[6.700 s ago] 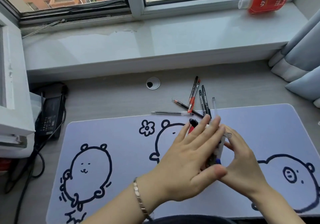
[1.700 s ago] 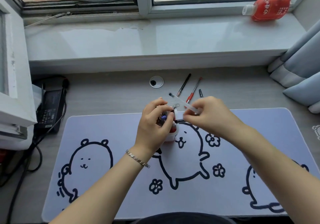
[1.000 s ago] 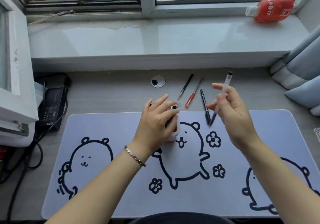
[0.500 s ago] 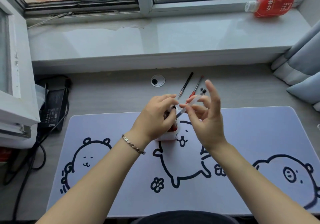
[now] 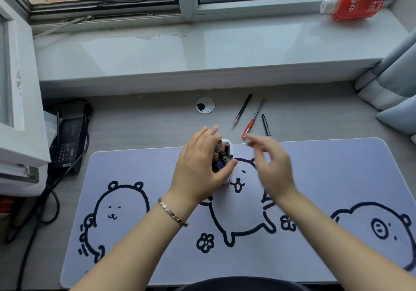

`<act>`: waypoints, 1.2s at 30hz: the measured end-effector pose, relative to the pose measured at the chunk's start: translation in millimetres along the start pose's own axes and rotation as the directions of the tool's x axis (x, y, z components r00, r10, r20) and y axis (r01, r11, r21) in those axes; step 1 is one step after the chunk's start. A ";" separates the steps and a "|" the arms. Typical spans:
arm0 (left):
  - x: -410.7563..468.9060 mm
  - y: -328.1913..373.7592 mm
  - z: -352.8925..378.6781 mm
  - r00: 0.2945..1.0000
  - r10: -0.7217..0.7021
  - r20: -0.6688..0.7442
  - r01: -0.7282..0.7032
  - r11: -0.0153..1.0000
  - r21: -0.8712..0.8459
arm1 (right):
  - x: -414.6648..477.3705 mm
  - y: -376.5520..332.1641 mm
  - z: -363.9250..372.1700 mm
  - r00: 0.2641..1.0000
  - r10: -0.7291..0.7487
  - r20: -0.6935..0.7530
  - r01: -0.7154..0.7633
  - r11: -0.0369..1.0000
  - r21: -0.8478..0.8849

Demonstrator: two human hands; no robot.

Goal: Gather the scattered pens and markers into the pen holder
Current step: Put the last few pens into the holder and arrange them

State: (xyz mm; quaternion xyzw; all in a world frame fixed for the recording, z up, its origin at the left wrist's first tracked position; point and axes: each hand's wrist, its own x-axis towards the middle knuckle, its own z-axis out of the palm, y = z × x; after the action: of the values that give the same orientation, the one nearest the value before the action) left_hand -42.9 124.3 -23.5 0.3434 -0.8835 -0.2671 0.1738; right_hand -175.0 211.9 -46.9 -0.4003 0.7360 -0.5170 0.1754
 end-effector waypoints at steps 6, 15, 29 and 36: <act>0.2 1.0 2.4 0.999 -0.043 0.003 0.043 0.984 -0.172 | 63.0 57.6 -11.7 0.815 0.579 0.003 -0.474 0.671 -0.570; 0.4 -3.1 4.0 0.998 -0.015 -0.053 0.001 0.967 -0.256 | 110.5 61.4 41.9 0.762 0.640 -0.099 -0.536 0.536 -0.652; -3.4 -16.1 -4.8 0.997 -0.014 0.070 0.031 0.970 -0.240 | 33.1 -13.4 -85.3 0.951 0.305 0.054 -0.300 0.950 -0.087; -6.3 -9.4 2.2 0.998 -0.063 -0.024 0.053 0.954 -0.296 | 0.4 -67.2 -105.4 0.918 0.264 0.295 -0.211 0.957 -0.197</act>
State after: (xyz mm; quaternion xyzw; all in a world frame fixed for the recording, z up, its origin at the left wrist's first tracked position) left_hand -34.8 123.6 -31.6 0.3436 -0.8202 -0.3955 0.2298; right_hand -218.7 267.3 56.4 -0.3987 0.7806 -0.3591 0.3204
